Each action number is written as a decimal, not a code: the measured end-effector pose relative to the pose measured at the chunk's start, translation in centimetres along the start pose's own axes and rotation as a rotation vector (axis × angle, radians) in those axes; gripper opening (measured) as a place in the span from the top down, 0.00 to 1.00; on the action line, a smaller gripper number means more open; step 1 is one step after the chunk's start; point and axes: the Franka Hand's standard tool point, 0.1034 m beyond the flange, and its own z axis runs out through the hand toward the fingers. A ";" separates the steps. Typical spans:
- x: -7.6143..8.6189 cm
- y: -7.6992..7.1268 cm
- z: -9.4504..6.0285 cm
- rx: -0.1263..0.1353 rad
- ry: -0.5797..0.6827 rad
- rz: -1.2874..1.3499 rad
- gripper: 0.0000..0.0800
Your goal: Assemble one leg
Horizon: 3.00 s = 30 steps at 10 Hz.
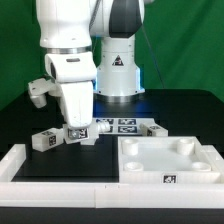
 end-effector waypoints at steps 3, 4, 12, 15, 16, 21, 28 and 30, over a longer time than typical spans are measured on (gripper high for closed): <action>1.7 -3.3 -0.2 -0.002 0.001 -0.017 0.64; 2.6 -5.1 0.0 0.010 0.008 -0.004 0.64; 4.5 -6.2 -0.4 0.006 0.007 0.021 0.64; 8.5 -8.0 1.3 -0.001 0.025 0.013 0.64; 9.4 -8.1 2.1 -0.005 0.033 0.017 0.64; 9.0 -9.3 4.7 0.017 0.060 0.061 0.64; 11.3 -10.2 2.8 0.007 0.050 0.092 0.19; 13.5 -8.9 0.2 -0.035 0.027 0.149 0.19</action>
Offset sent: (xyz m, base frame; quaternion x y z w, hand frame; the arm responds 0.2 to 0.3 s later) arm -0.0773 0.0320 0.0036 -0.0295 0.0542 0.0446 0.9971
